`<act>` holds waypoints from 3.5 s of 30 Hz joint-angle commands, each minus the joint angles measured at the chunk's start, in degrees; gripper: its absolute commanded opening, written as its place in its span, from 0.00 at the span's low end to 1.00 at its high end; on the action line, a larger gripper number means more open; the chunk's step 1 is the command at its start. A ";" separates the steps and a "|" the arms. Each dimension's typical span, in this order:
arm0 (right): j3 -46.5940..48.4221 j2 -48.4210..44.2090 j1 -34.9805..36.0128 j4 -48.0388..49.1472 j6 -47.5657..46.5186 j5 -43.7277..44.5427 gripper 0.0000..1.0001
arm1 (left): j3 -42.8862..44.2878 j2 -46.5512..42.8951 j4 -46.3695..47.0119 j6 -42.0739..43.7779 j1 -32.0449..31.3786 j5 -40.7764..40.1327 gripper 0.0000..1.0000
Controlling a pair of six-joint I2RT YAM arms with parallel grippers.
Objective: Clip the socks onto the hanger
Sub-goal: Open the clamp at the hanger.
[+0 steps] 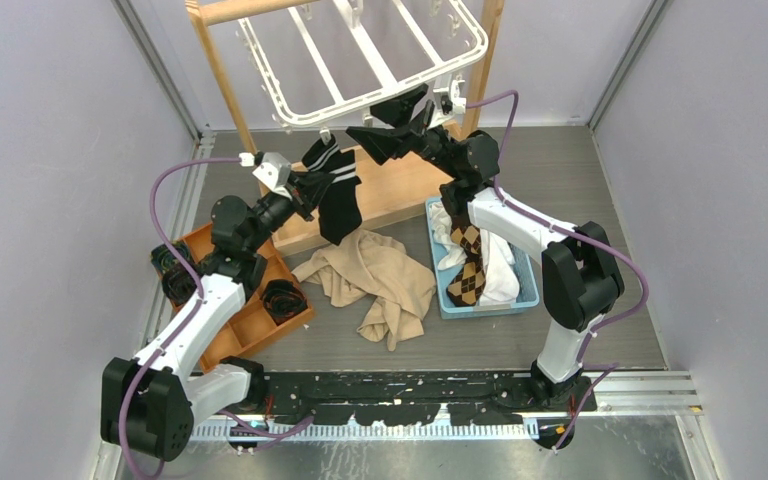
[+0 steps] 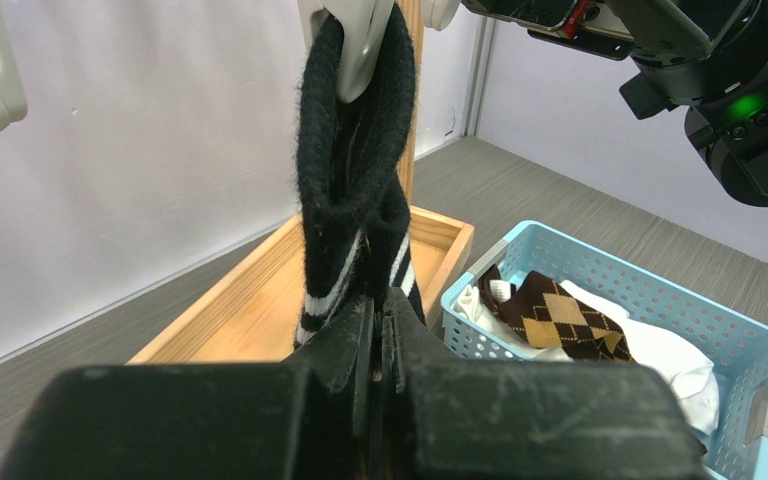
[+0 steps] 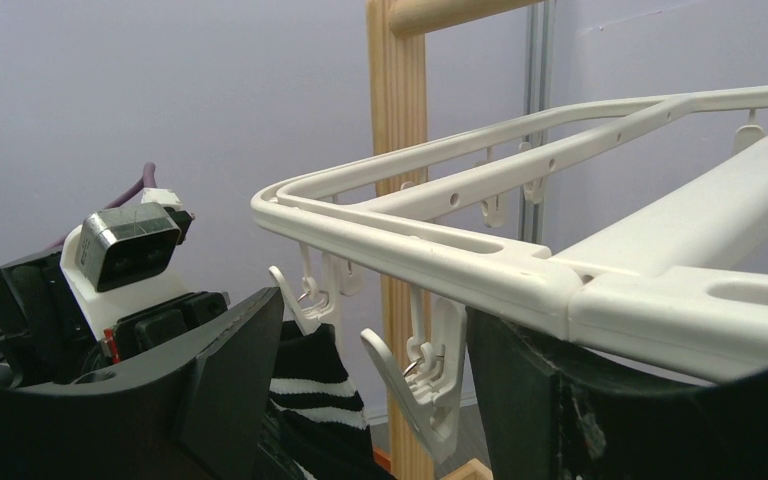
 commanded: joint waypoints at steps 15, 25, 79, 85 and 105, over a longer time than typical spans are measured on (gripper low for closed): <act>0.51 -2.91 -0.39 2.95 0.66 -0.11 0.66 | 2.51 -0.30 2.96 -0.57 0.57 -1.51 0.00; 0.82 -2.76 -0.41 2.51 0.87 -0.19 0.57 | 2.77 -0.22 2.87 -0.65 0.74 -1.60 0.00; 2.60 -4.24 0.07 -5.75 3.03 -0.10 0.14 | 12.77 0.67 -14.34 9.17 2.08 19.81 0.00; 2.72 -4.41 0.13 -7.10 2.42 0.46 0.14 | 12.49 -2.27 -18.10 17.74 0.88 12.01 0.00; 2.96 -7.48 2.52 -18.31 -3.19 6.72 0.14 | 10.07 -5.57 -23.94 31.46 -14.69 -19.57 0.00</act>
